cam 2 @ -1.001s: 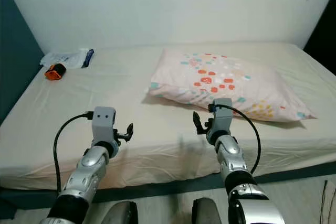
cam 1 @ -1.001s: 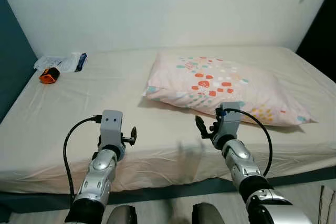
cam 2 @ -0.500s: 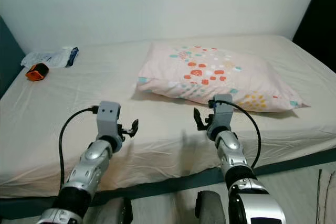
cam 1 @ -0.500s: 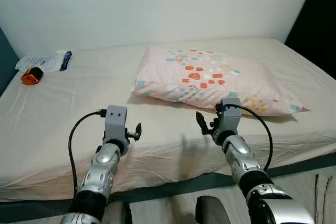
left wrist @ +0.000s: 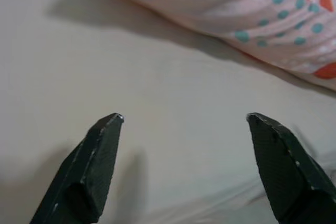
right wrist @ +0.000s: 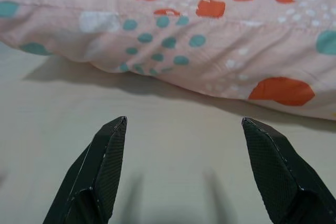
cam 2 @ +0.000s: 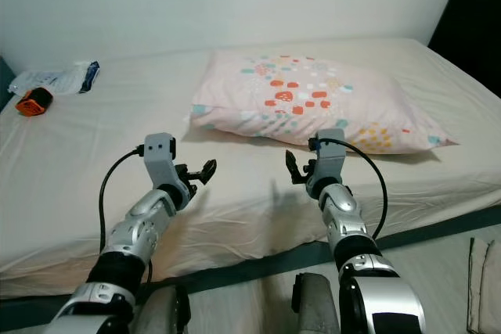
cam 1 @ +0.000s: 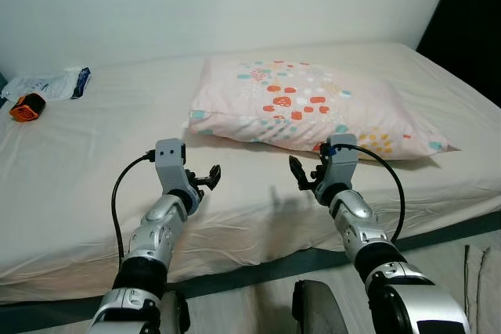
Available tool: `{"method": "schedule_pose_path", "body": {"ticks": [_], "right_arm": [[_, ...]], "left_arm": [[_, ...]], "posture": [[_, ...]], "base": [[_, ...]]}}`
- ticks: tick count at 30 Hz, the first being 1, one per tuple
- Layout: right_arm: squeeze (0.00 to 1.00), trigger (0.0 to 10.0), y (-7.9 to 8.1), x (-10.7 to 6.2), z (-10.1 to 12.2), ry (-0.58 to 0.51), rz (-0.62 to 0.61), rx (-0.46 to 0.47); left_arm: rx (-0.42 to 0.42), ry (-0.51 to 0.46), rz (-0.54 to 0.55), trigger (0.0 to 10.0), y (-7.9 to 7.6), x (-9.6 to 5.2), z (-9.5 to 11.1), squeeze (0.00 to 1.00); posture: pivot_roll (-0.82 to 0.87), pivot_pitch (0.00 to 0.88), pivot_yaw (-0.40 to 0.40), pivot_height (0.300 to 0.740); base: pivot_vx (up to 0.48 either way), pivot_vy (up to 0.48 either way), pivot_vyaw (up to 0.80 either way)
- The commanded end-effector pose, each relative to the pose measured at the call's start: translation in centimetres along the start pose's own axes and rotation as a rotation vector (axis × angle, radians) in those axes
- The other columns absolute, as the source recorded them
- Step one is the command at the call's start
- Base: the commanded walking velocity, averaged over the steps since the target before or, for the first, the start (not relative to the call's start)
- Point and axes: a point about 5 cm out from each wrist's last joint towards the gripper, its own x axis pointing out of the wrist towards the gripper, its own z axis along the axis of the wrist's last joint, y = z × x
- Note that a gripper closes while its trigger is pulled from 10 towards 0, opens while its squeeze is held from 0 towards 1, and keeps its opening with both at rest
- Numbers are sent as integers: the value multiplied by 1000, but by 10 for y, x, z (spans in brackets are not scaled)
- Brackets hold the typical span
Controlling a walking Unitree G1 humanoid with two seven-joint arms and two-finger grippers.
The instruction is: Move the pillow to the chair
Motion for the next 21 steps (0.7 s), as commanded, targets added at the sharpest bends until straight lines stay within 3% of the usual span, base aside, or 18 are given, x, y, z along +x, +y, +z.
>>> {"method": "schedule_pose_path", "body": {"ticks": [1, 3, 5, 6, 7, 10, 14, 21], "right_arm": [[0, 10000, 3, 5, 4, 19, 11, -19], [0, 10000, 3, 6, 6, 23, 11, -29], [0, 10000, -3, 6, 10, 17, -18, -42], [0, 10000, -3, 6, 10, 17, -18, -42], [0, 10000, -9, 7, 14, 28, -60, -137], [0, 10000, -10, 7, 15, 28, -71, -170], [0, 10000, -12, 10, 20, 56, -116, -422], [0, 10000, -16, 14, 31, 48, -184, -555]], "left_arm": [[-43, 18, -31, 10000, -5, 6, 3, 0], [-39, 14, -37, 10000, -6, 8, 6, 0], [44, -5, -26, 10000, -6, 9, 11, 0], [44, -5, -26, 10000, -6, 9, 11, 0], [111, -27, -7, 10000, -4, 9, 15, 0], [123, -35, 0, 10000, -3, 8, 16, 0], [87, -52, 51, 10000, 11, 0, 16, 0], [76, -53, 95, 10000, 27, -11, 11, 0]], "posture": [[18, 113, -10, 555], [18, 113, -10, 555], [24, 138, -2, 545], [24, 138, -2, 545], [26, 146, -2, 545], [26, 155, -4, 545], [39, 167, -15, 545], [66, 180, -32, 545]], "base": [[0, 0, 0], [0, 0, 0], [0, 0, 0], [0, 0, 0], [0, 0, 0], [0, 0, 0], [0, 0, 0], [0, 0, 0]]}}
